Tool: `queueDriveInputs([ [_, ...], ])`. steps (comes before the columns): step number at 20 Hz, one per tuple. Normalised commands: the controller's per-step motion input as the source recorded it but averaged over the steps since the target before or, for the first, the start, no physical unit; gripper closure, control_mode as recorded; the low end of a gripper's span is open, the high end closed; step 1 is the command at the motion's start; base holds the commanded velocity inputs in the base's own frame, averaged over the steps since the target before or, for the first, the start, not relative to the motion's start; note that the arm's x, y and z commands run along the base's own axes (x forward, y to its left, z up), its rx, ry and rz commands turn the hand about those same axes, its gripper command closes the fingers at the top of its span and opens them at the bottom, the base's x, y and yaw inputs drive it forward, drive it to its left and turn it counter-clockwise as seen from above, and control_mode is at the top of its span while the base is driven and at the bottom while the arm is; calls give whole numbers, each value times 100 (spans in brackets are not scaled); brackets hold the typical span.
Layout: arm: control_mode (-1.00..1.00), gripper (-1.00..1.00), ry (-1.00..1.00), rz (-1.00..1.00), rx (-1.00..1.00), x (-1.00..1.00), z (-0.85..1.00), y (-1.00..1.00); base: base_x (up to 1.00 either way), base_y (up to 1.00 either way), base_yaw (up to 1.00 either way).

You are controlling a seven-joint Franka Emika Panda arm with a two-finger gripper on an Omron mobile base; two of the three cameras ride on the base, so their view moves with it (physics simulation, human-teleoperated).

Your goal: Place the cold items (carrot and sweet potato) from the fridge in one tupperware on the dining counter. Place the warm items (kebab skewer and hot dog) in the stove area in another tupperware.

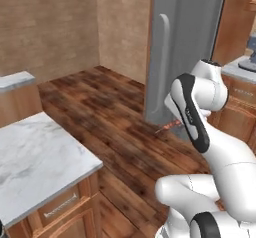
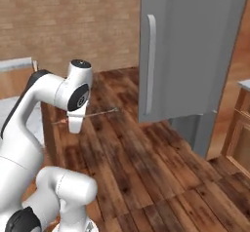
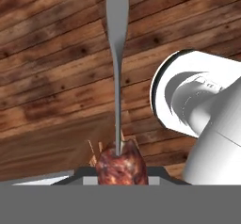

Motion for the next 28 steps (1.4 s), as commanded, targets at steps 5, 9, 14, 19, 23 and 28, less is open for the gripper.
queueDriveInputs([
  [5, 100, 100, 0, 0, 0, 0, 0, 0, 73, -20, 56],
  [9, 100, 100, 0, 0, 0, 0, 0, 0, 63, -26, 57],
  [14, 100, 100, 0, 0, 0, 0, 0, 0, 54, -52, 54],
  [19, 100, 100, 0, 0, 0, 0, 0, 0, 82, -47, 40],
  [23, 100, 100, 0, 0, 0, 0, 0, 0, 77, -64, 25],
  [28, 100, 100, 0, 0, 0, 0, 0, 0, 67, -66, 14],
])
